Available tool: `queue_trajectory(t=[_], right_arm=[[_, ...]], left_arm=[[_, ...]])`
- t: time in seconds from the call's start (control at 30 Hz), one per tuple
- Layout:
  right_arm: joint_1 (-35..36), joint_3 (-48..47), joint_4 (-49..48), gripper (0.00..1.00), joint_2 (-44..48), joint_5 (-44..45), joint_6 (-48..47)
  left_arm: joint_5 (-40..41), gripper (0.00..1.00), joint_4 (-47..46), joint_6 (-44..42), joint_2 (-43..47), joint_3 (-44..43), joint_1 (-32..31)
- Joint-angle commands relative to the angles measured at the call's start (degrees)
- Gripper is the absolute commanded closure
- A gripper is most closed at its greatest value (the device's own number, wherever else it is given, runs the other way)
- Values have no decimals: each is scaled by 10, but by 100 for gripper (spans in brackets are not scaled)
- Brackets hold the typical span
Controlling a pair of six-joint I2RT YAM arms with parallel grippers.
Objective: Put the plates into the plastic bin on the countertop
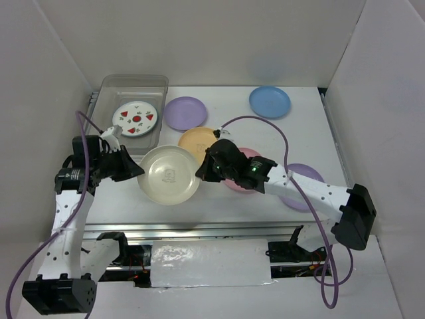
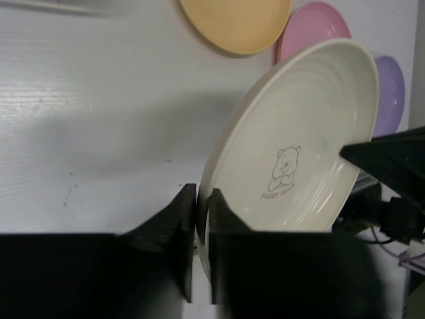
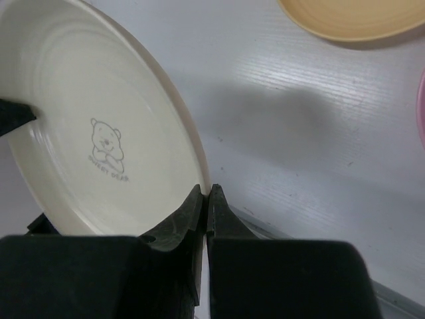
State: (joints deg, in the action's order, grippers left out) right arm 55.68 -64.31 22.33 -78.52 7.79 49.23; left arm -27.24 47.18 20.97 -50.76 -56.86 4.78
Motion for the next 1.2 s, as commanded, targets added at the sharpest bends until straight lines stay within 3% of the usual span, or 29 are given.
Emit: queue_trajectory(t=[0.0,0.03,0.07,0.1,0.13,0.4,0.5,0.7,0.8,0.97,1.17], right_arm=[[-2,-32,-5,100,19,-1,-7],[-4,-31,-6,94,20,1,-7],[-5,-24,-8,45,22,5,-5],[-11,-17,-8,19,34,16,3],[-18,-7,-10,0,42,19,7],[-129,167,-36,0,253,-19,25],[-151,185,-6,0,305,-30,11],[-156,188,16,0,358,-74,-17],[-141,184,17,0,366,-88,-23],[-111,180,16,0,382,-86,-29],[-93,162,19,0,370,-80,-36]], left_arm=[[25,99,-24,-1,-15,-11,-2],[30,100,-24,1,-19,-13,-2],[41,100,-27,6,-30,-22,-1],[49,100,-40,25,-35,-25,-1],[58,100,-52,39,-40,-29,-2],[269,100,-139,227,-200,-155,27],[315,100,-143,259,-318,-244,37],[374,100,-81,261,-606,-532,42],[395,100,-59,274,-680,-599,51],[410,100,-51,296,-718,-609,57],[417,100,-71,304,-730,-559,62]])
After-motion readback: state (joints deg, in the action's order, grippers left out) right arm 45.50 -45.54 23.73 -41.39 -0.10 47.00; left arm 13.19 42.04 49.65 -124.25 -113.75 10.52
